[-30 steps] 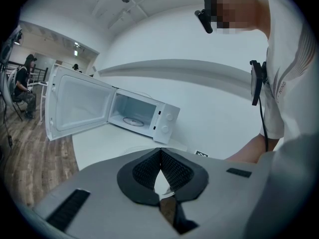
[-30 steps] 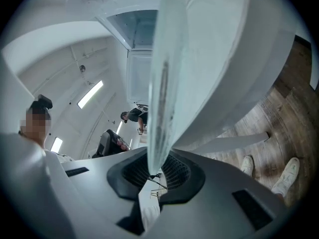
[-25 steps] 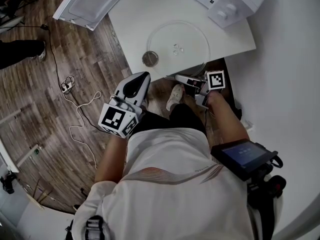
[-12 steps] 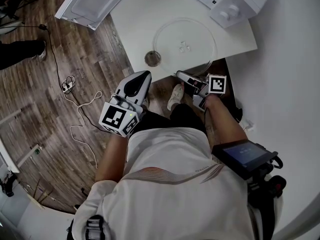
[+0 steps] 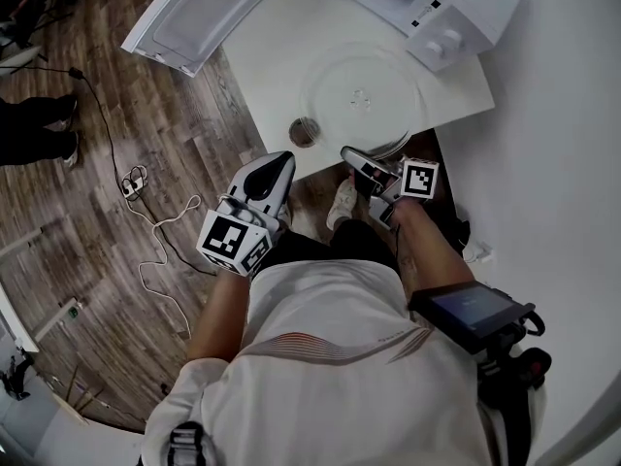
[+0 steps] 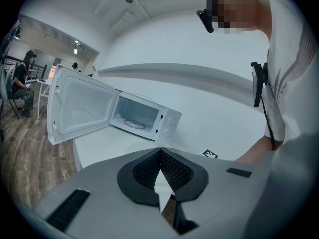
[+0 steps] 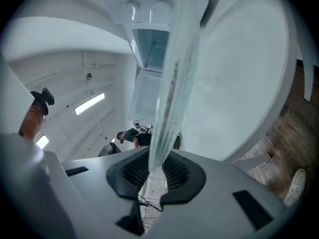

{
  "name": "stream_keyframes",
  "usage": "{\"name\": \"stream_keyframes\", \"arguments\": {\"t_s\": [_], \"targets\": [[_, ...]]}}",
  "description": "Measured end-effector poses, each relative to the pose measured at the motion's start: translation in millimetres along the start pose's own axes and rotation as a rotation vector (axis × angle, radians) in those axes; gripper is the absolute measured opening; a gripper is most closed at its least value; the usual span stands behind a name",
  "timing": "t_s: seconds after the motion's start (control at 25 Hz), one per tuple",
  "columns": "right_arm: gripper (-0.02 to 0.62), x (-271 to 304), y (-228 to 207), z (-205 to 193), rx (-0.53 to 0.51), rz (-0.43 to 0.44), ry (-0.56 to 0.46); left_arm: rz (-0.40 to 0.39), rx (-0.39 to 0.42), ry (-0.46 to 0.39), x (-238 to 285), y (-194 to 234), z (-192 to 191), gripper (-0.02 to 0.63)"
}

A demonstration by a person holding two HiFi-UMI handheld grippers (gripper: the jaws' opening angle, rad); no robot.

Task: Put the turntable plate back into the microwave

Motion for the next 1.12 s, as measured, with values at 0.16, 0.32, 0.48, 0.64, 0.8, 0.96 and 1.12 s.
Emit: {"name": "stream_keyframes", "arguments": {"t_s": [0.16,0.32,0.48,0.64,0.8,0.96,1.12], "targets": [[0.049,19,18,8,-0.033,-0.011,-0.040,-0.029,0.008,-0.010,-7,12,13,0.011],[0.051,48,35,23,-0.064,-0.012,-0.107,-0.071,0.026,-0.019,-14,32,32,0.011],[0.051,78,46,40,-0.100,-0.031,-0.172,-0.116,0.038,-0.025,-24,56,51,0.011],[0.051,107,51,61,-0.118,-0.041,-0.228,-0.146,0.058,-0.027,-35,82,67,0.011],[0.051,131,48,81,-0.119,-0.053,-0.279,-0.143,0.063,-0.026,-43,106,77,0.011],[0.051,148,39,105,-0.114,-0.053,-0.321,-0.123,0.058,-0.026,-42,122,82,0.011],[0.051,161,28,134,-0.106,-0.059,-0.363,-0.102,0.058,-0.039,-29,129,89,0.011]]}}
Point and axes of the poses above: the fingertips, and each gripper's own axes: x forward along the fingers, y to its left, z out of its top, the point moved 6 cm from there along -x, backward along the fingers, and after that the axes turned 8 degrees about -x, right-handed, at the moved point
